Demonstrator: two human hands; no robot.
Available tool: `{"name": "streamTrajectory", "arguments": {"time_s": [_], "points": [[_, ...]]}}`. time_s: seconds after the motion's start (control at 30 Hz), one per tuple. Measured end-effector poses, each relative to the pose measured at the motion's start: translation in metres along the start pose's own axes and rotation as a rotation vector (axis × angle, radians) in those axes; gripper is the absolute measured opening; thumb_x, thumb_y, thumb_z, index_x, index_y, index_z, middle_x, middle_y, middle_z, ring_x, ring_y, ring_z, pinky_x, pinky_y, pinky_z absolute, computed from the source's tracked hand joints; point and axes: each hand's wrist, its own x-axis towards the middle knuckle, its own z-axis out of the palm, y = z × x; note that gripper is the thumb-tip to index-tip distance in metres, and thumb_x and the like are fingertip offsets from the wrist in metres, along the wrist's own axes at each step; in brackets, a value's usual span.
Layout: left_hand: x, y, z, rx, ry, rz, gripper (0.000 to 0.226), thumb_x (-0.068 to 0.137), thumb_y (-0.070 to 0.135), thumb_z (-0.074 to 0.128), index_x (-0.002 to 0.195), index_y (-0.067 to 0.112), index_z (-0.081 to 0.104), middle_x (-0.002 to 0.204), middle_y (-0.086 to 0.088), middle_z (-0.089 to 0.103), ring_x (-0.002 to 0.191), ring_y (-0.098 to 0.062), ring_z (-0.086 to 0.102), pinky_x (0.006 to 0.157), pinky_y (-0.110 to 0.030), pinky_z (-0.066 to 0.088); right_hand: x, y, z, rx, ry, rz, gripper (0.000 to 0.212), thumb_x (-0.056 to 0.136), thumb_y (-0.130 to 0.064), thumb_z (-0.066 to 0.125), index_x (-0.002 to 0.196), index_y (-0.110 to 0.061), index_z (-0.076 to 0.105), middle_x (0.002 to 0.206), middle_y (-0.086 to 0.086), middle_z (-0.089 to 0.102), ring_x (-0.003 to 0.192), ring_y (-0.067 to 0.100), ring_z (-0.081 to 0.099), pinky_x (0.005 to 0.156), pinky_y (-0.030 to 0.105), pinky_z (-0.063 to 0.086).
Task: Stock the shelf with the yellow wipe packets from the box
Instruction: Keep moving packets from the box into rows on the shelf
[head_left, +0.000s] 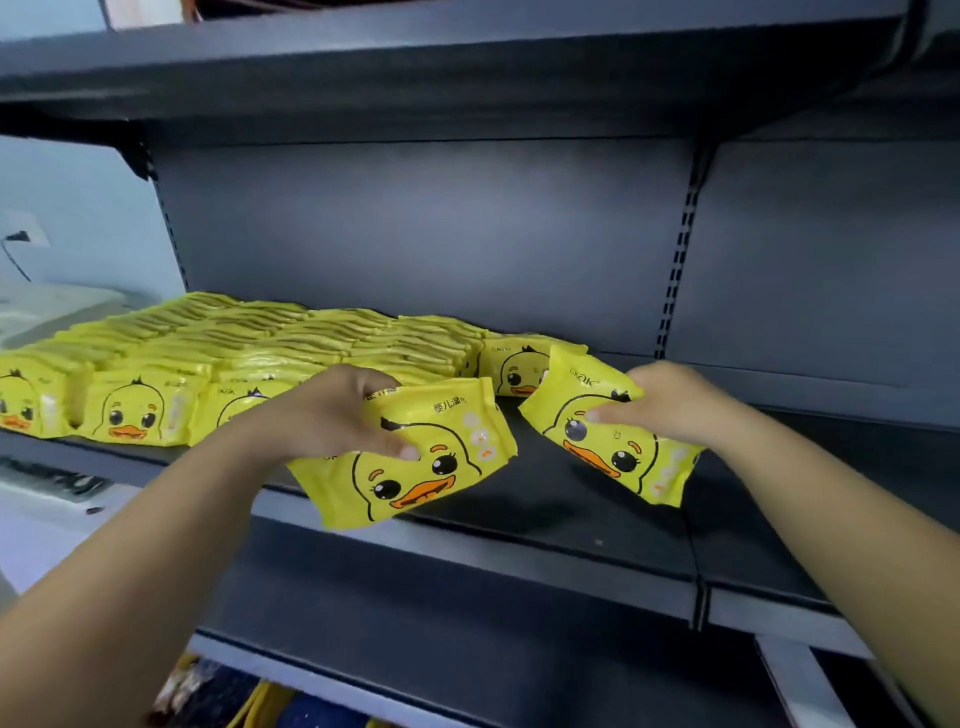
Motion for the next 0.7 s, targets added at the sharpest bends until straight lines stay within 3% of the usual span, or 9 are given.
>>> {"name": "streamTrajectory", "arguments": {"time_s": [0.1, 0.2, 0.27, 0.37, 0.43, 0.5, 0.7], "points": [[0.041, -0.006, -0.011, 0.005, -0.017, 0.053, 0.026, 0.063, 0.024, 0.083, 0.082, 0.022, 0.066, 0.069, 0.017, 0.068, 0.059, 0.006, 0.059, 0.053, -0.007, 0.043, 0.053, 0.002, 0.000, 0.050, -0.027, 0.015, 0.043, 0.077, -0.047, 0.067, 0.061, -0.016, 0.042, 0.061, -0.003, 0.041, 0.056, 0.010, 0.039, 0.050, 0.025, 0.025], [0.073, -0.006, -0.020, 0.067, -0.052, 0.092, 0.027, 0.064, 0.026, 0.082, 0.075, 0.028, 0.058, 0.072, 0.015, 0.058, 0.061, 0.002, 0.052, 0.057, 0.000, 0.038, 0.097, 0.004, 0.006, -0.011, -0.082, 0.025, 0.040, 0.079, -0.045, 0.067, 0.066, -0.016, 0.043, 0.067, -0.004, 0.041, 0.059, 0.007, 0.038, 0.049, 0.023, 0.024], [0.094, -0.005, -0.024, 0.107, -0.073, 0.130, 0.034, 0.065, 0.027, 0.081, 0.072, 0.036, 0.049, 0.072, 0.020, 0.054, 0.063, 0.008, 0.051, 0.061, 0.000, 0.037, 0.124, 0.006, 0.011, -0.025, -0.095, 0.003, 0.037, 0.079, -0.043, 0.068, 0.069, -0.013, 0.048, 0.069, -0.001, 0.044, 0.060, 0.009, 0.040, 0.049, 0.024, 0.024], [0.117, -0.006, -0.024, 0.118, -0.122, 0.140, 0.030, 0.066, 0.027, 0.080, 0.079, 0.037, 0.054, 0.067, 0.027, 0.060, 0.065, 0.021, 0.052, 0.060, 0.000, 0.038, 0.154, 0.006, 0.018, -0.065, -0.133, -0.016, 0.042, 0.081, -0.039, 0.067, 0.062, -0.017, 0.037, 0.063, -0.003, 0.038, 0.056, 0.007, 0.035, 0.048, 0.023, 0.022], [0.127, -0.008, -0.023, 0.197, -0.123, 0.123, 0.037, 0.068, 0.031, 0.078, 0.100, 0.028, 0.060, 0.085, 0.028, 0.056, 0.076, 0.013, 0.053, 0.063, -0.001, 0.037, 0.172, 0.005, 0.023, -0.111, -0.159, -0.029, 0.043, 0.082, -0.039, 0.066, 0.062, -0.016, 0.036, 0.063, -0.002, 0.038, 0.058, 0.009, 0.037, 0.048, 0.023, 0.023], [0.134, -0.014, -0.022, 0.299, -0.132, 0.085, 0.052, 0.067, 0.039, 0.078, 0.114, 0.027, 0.058, 0.108, 0.016, 0.061, 0.093, 0.000, 0.055, 0.071, -0.010, 0.038, 0.190, 0.004, 0.030, -0.156, -0.190, -0.040, 0.043, 0.082, -0.041, 0.065, 0.062, -0.015, 0.038, 0.064, -0.001, 0.039, 0.064, 0.014, 0.042, 0.050, 0.024, 0.026], [0.128, -0.024, -0.017, 0.349, -0.202, 0.024, 0.049, 0.065, 0.041, 0.079, 0.109, 0.036, 0.057, 0.108, 0.012, 0.062, 0.095, -0.006, 0.058, 0.076, -0.015, 0.042, 0.228, -0.008, 0.048, -0.259, -0.264, -0.123, 0.042, 0.080, -0.044, 0.066, 0.065, -0.012, 0.042, 0.068, 0.001, 0.043, 0.062, 0.014, 0.042, 0.049, 0.024, 0.027]]}}
